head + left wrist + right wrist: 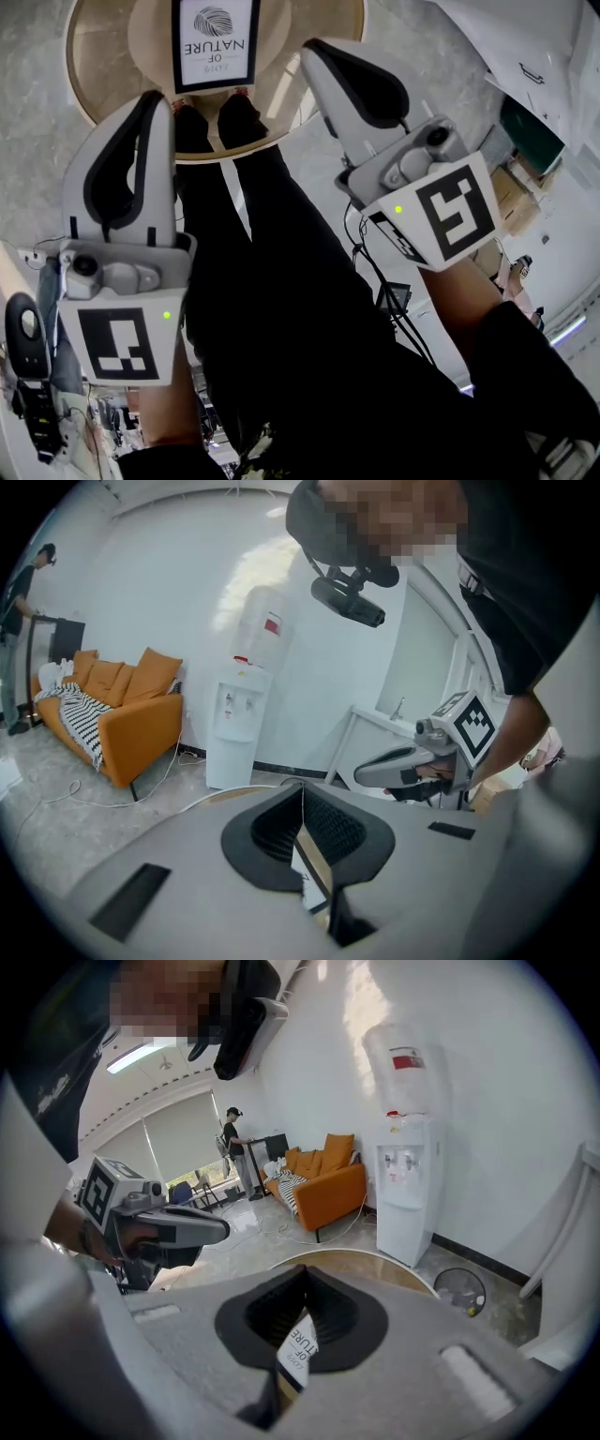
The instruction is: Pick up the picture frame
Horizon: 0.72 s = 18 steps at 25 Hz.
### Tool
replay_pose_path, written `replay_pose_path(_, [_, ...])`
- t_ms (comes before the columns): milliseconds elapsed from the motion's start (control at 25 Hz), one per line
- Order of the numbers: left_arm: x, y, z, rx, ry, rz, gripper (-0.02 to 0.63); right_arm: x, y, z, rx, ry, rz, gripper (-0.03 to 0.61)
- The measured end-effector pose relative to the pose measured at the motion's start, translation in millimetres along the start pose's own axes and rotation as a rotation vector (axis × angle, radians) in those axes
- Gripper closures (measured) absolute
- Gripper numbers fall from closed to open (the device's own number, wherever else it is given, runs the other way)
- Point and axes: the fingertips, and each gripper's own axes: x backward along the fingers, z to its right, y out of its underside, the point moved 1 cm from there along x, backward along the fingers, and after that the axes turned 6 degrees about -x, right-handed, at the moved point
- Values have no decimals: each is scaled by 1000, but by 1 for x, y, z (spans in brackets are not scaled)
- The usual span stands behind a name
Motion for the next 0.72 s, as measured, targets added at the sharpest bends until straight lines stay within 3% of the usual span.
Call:
replay_pose_path(480, [-54,74,-23,29,24,-58,595,-54,67,21,-8,-15,-52,578])
replay_pose_path(680, [-80,116,-35,54,20,-137,575,-77,88,33,-70,6,-63,574])
replay_pose_path(720, [-87,126,-37,61,22,-165,520,-83,95,35,-95,5,-77,460])
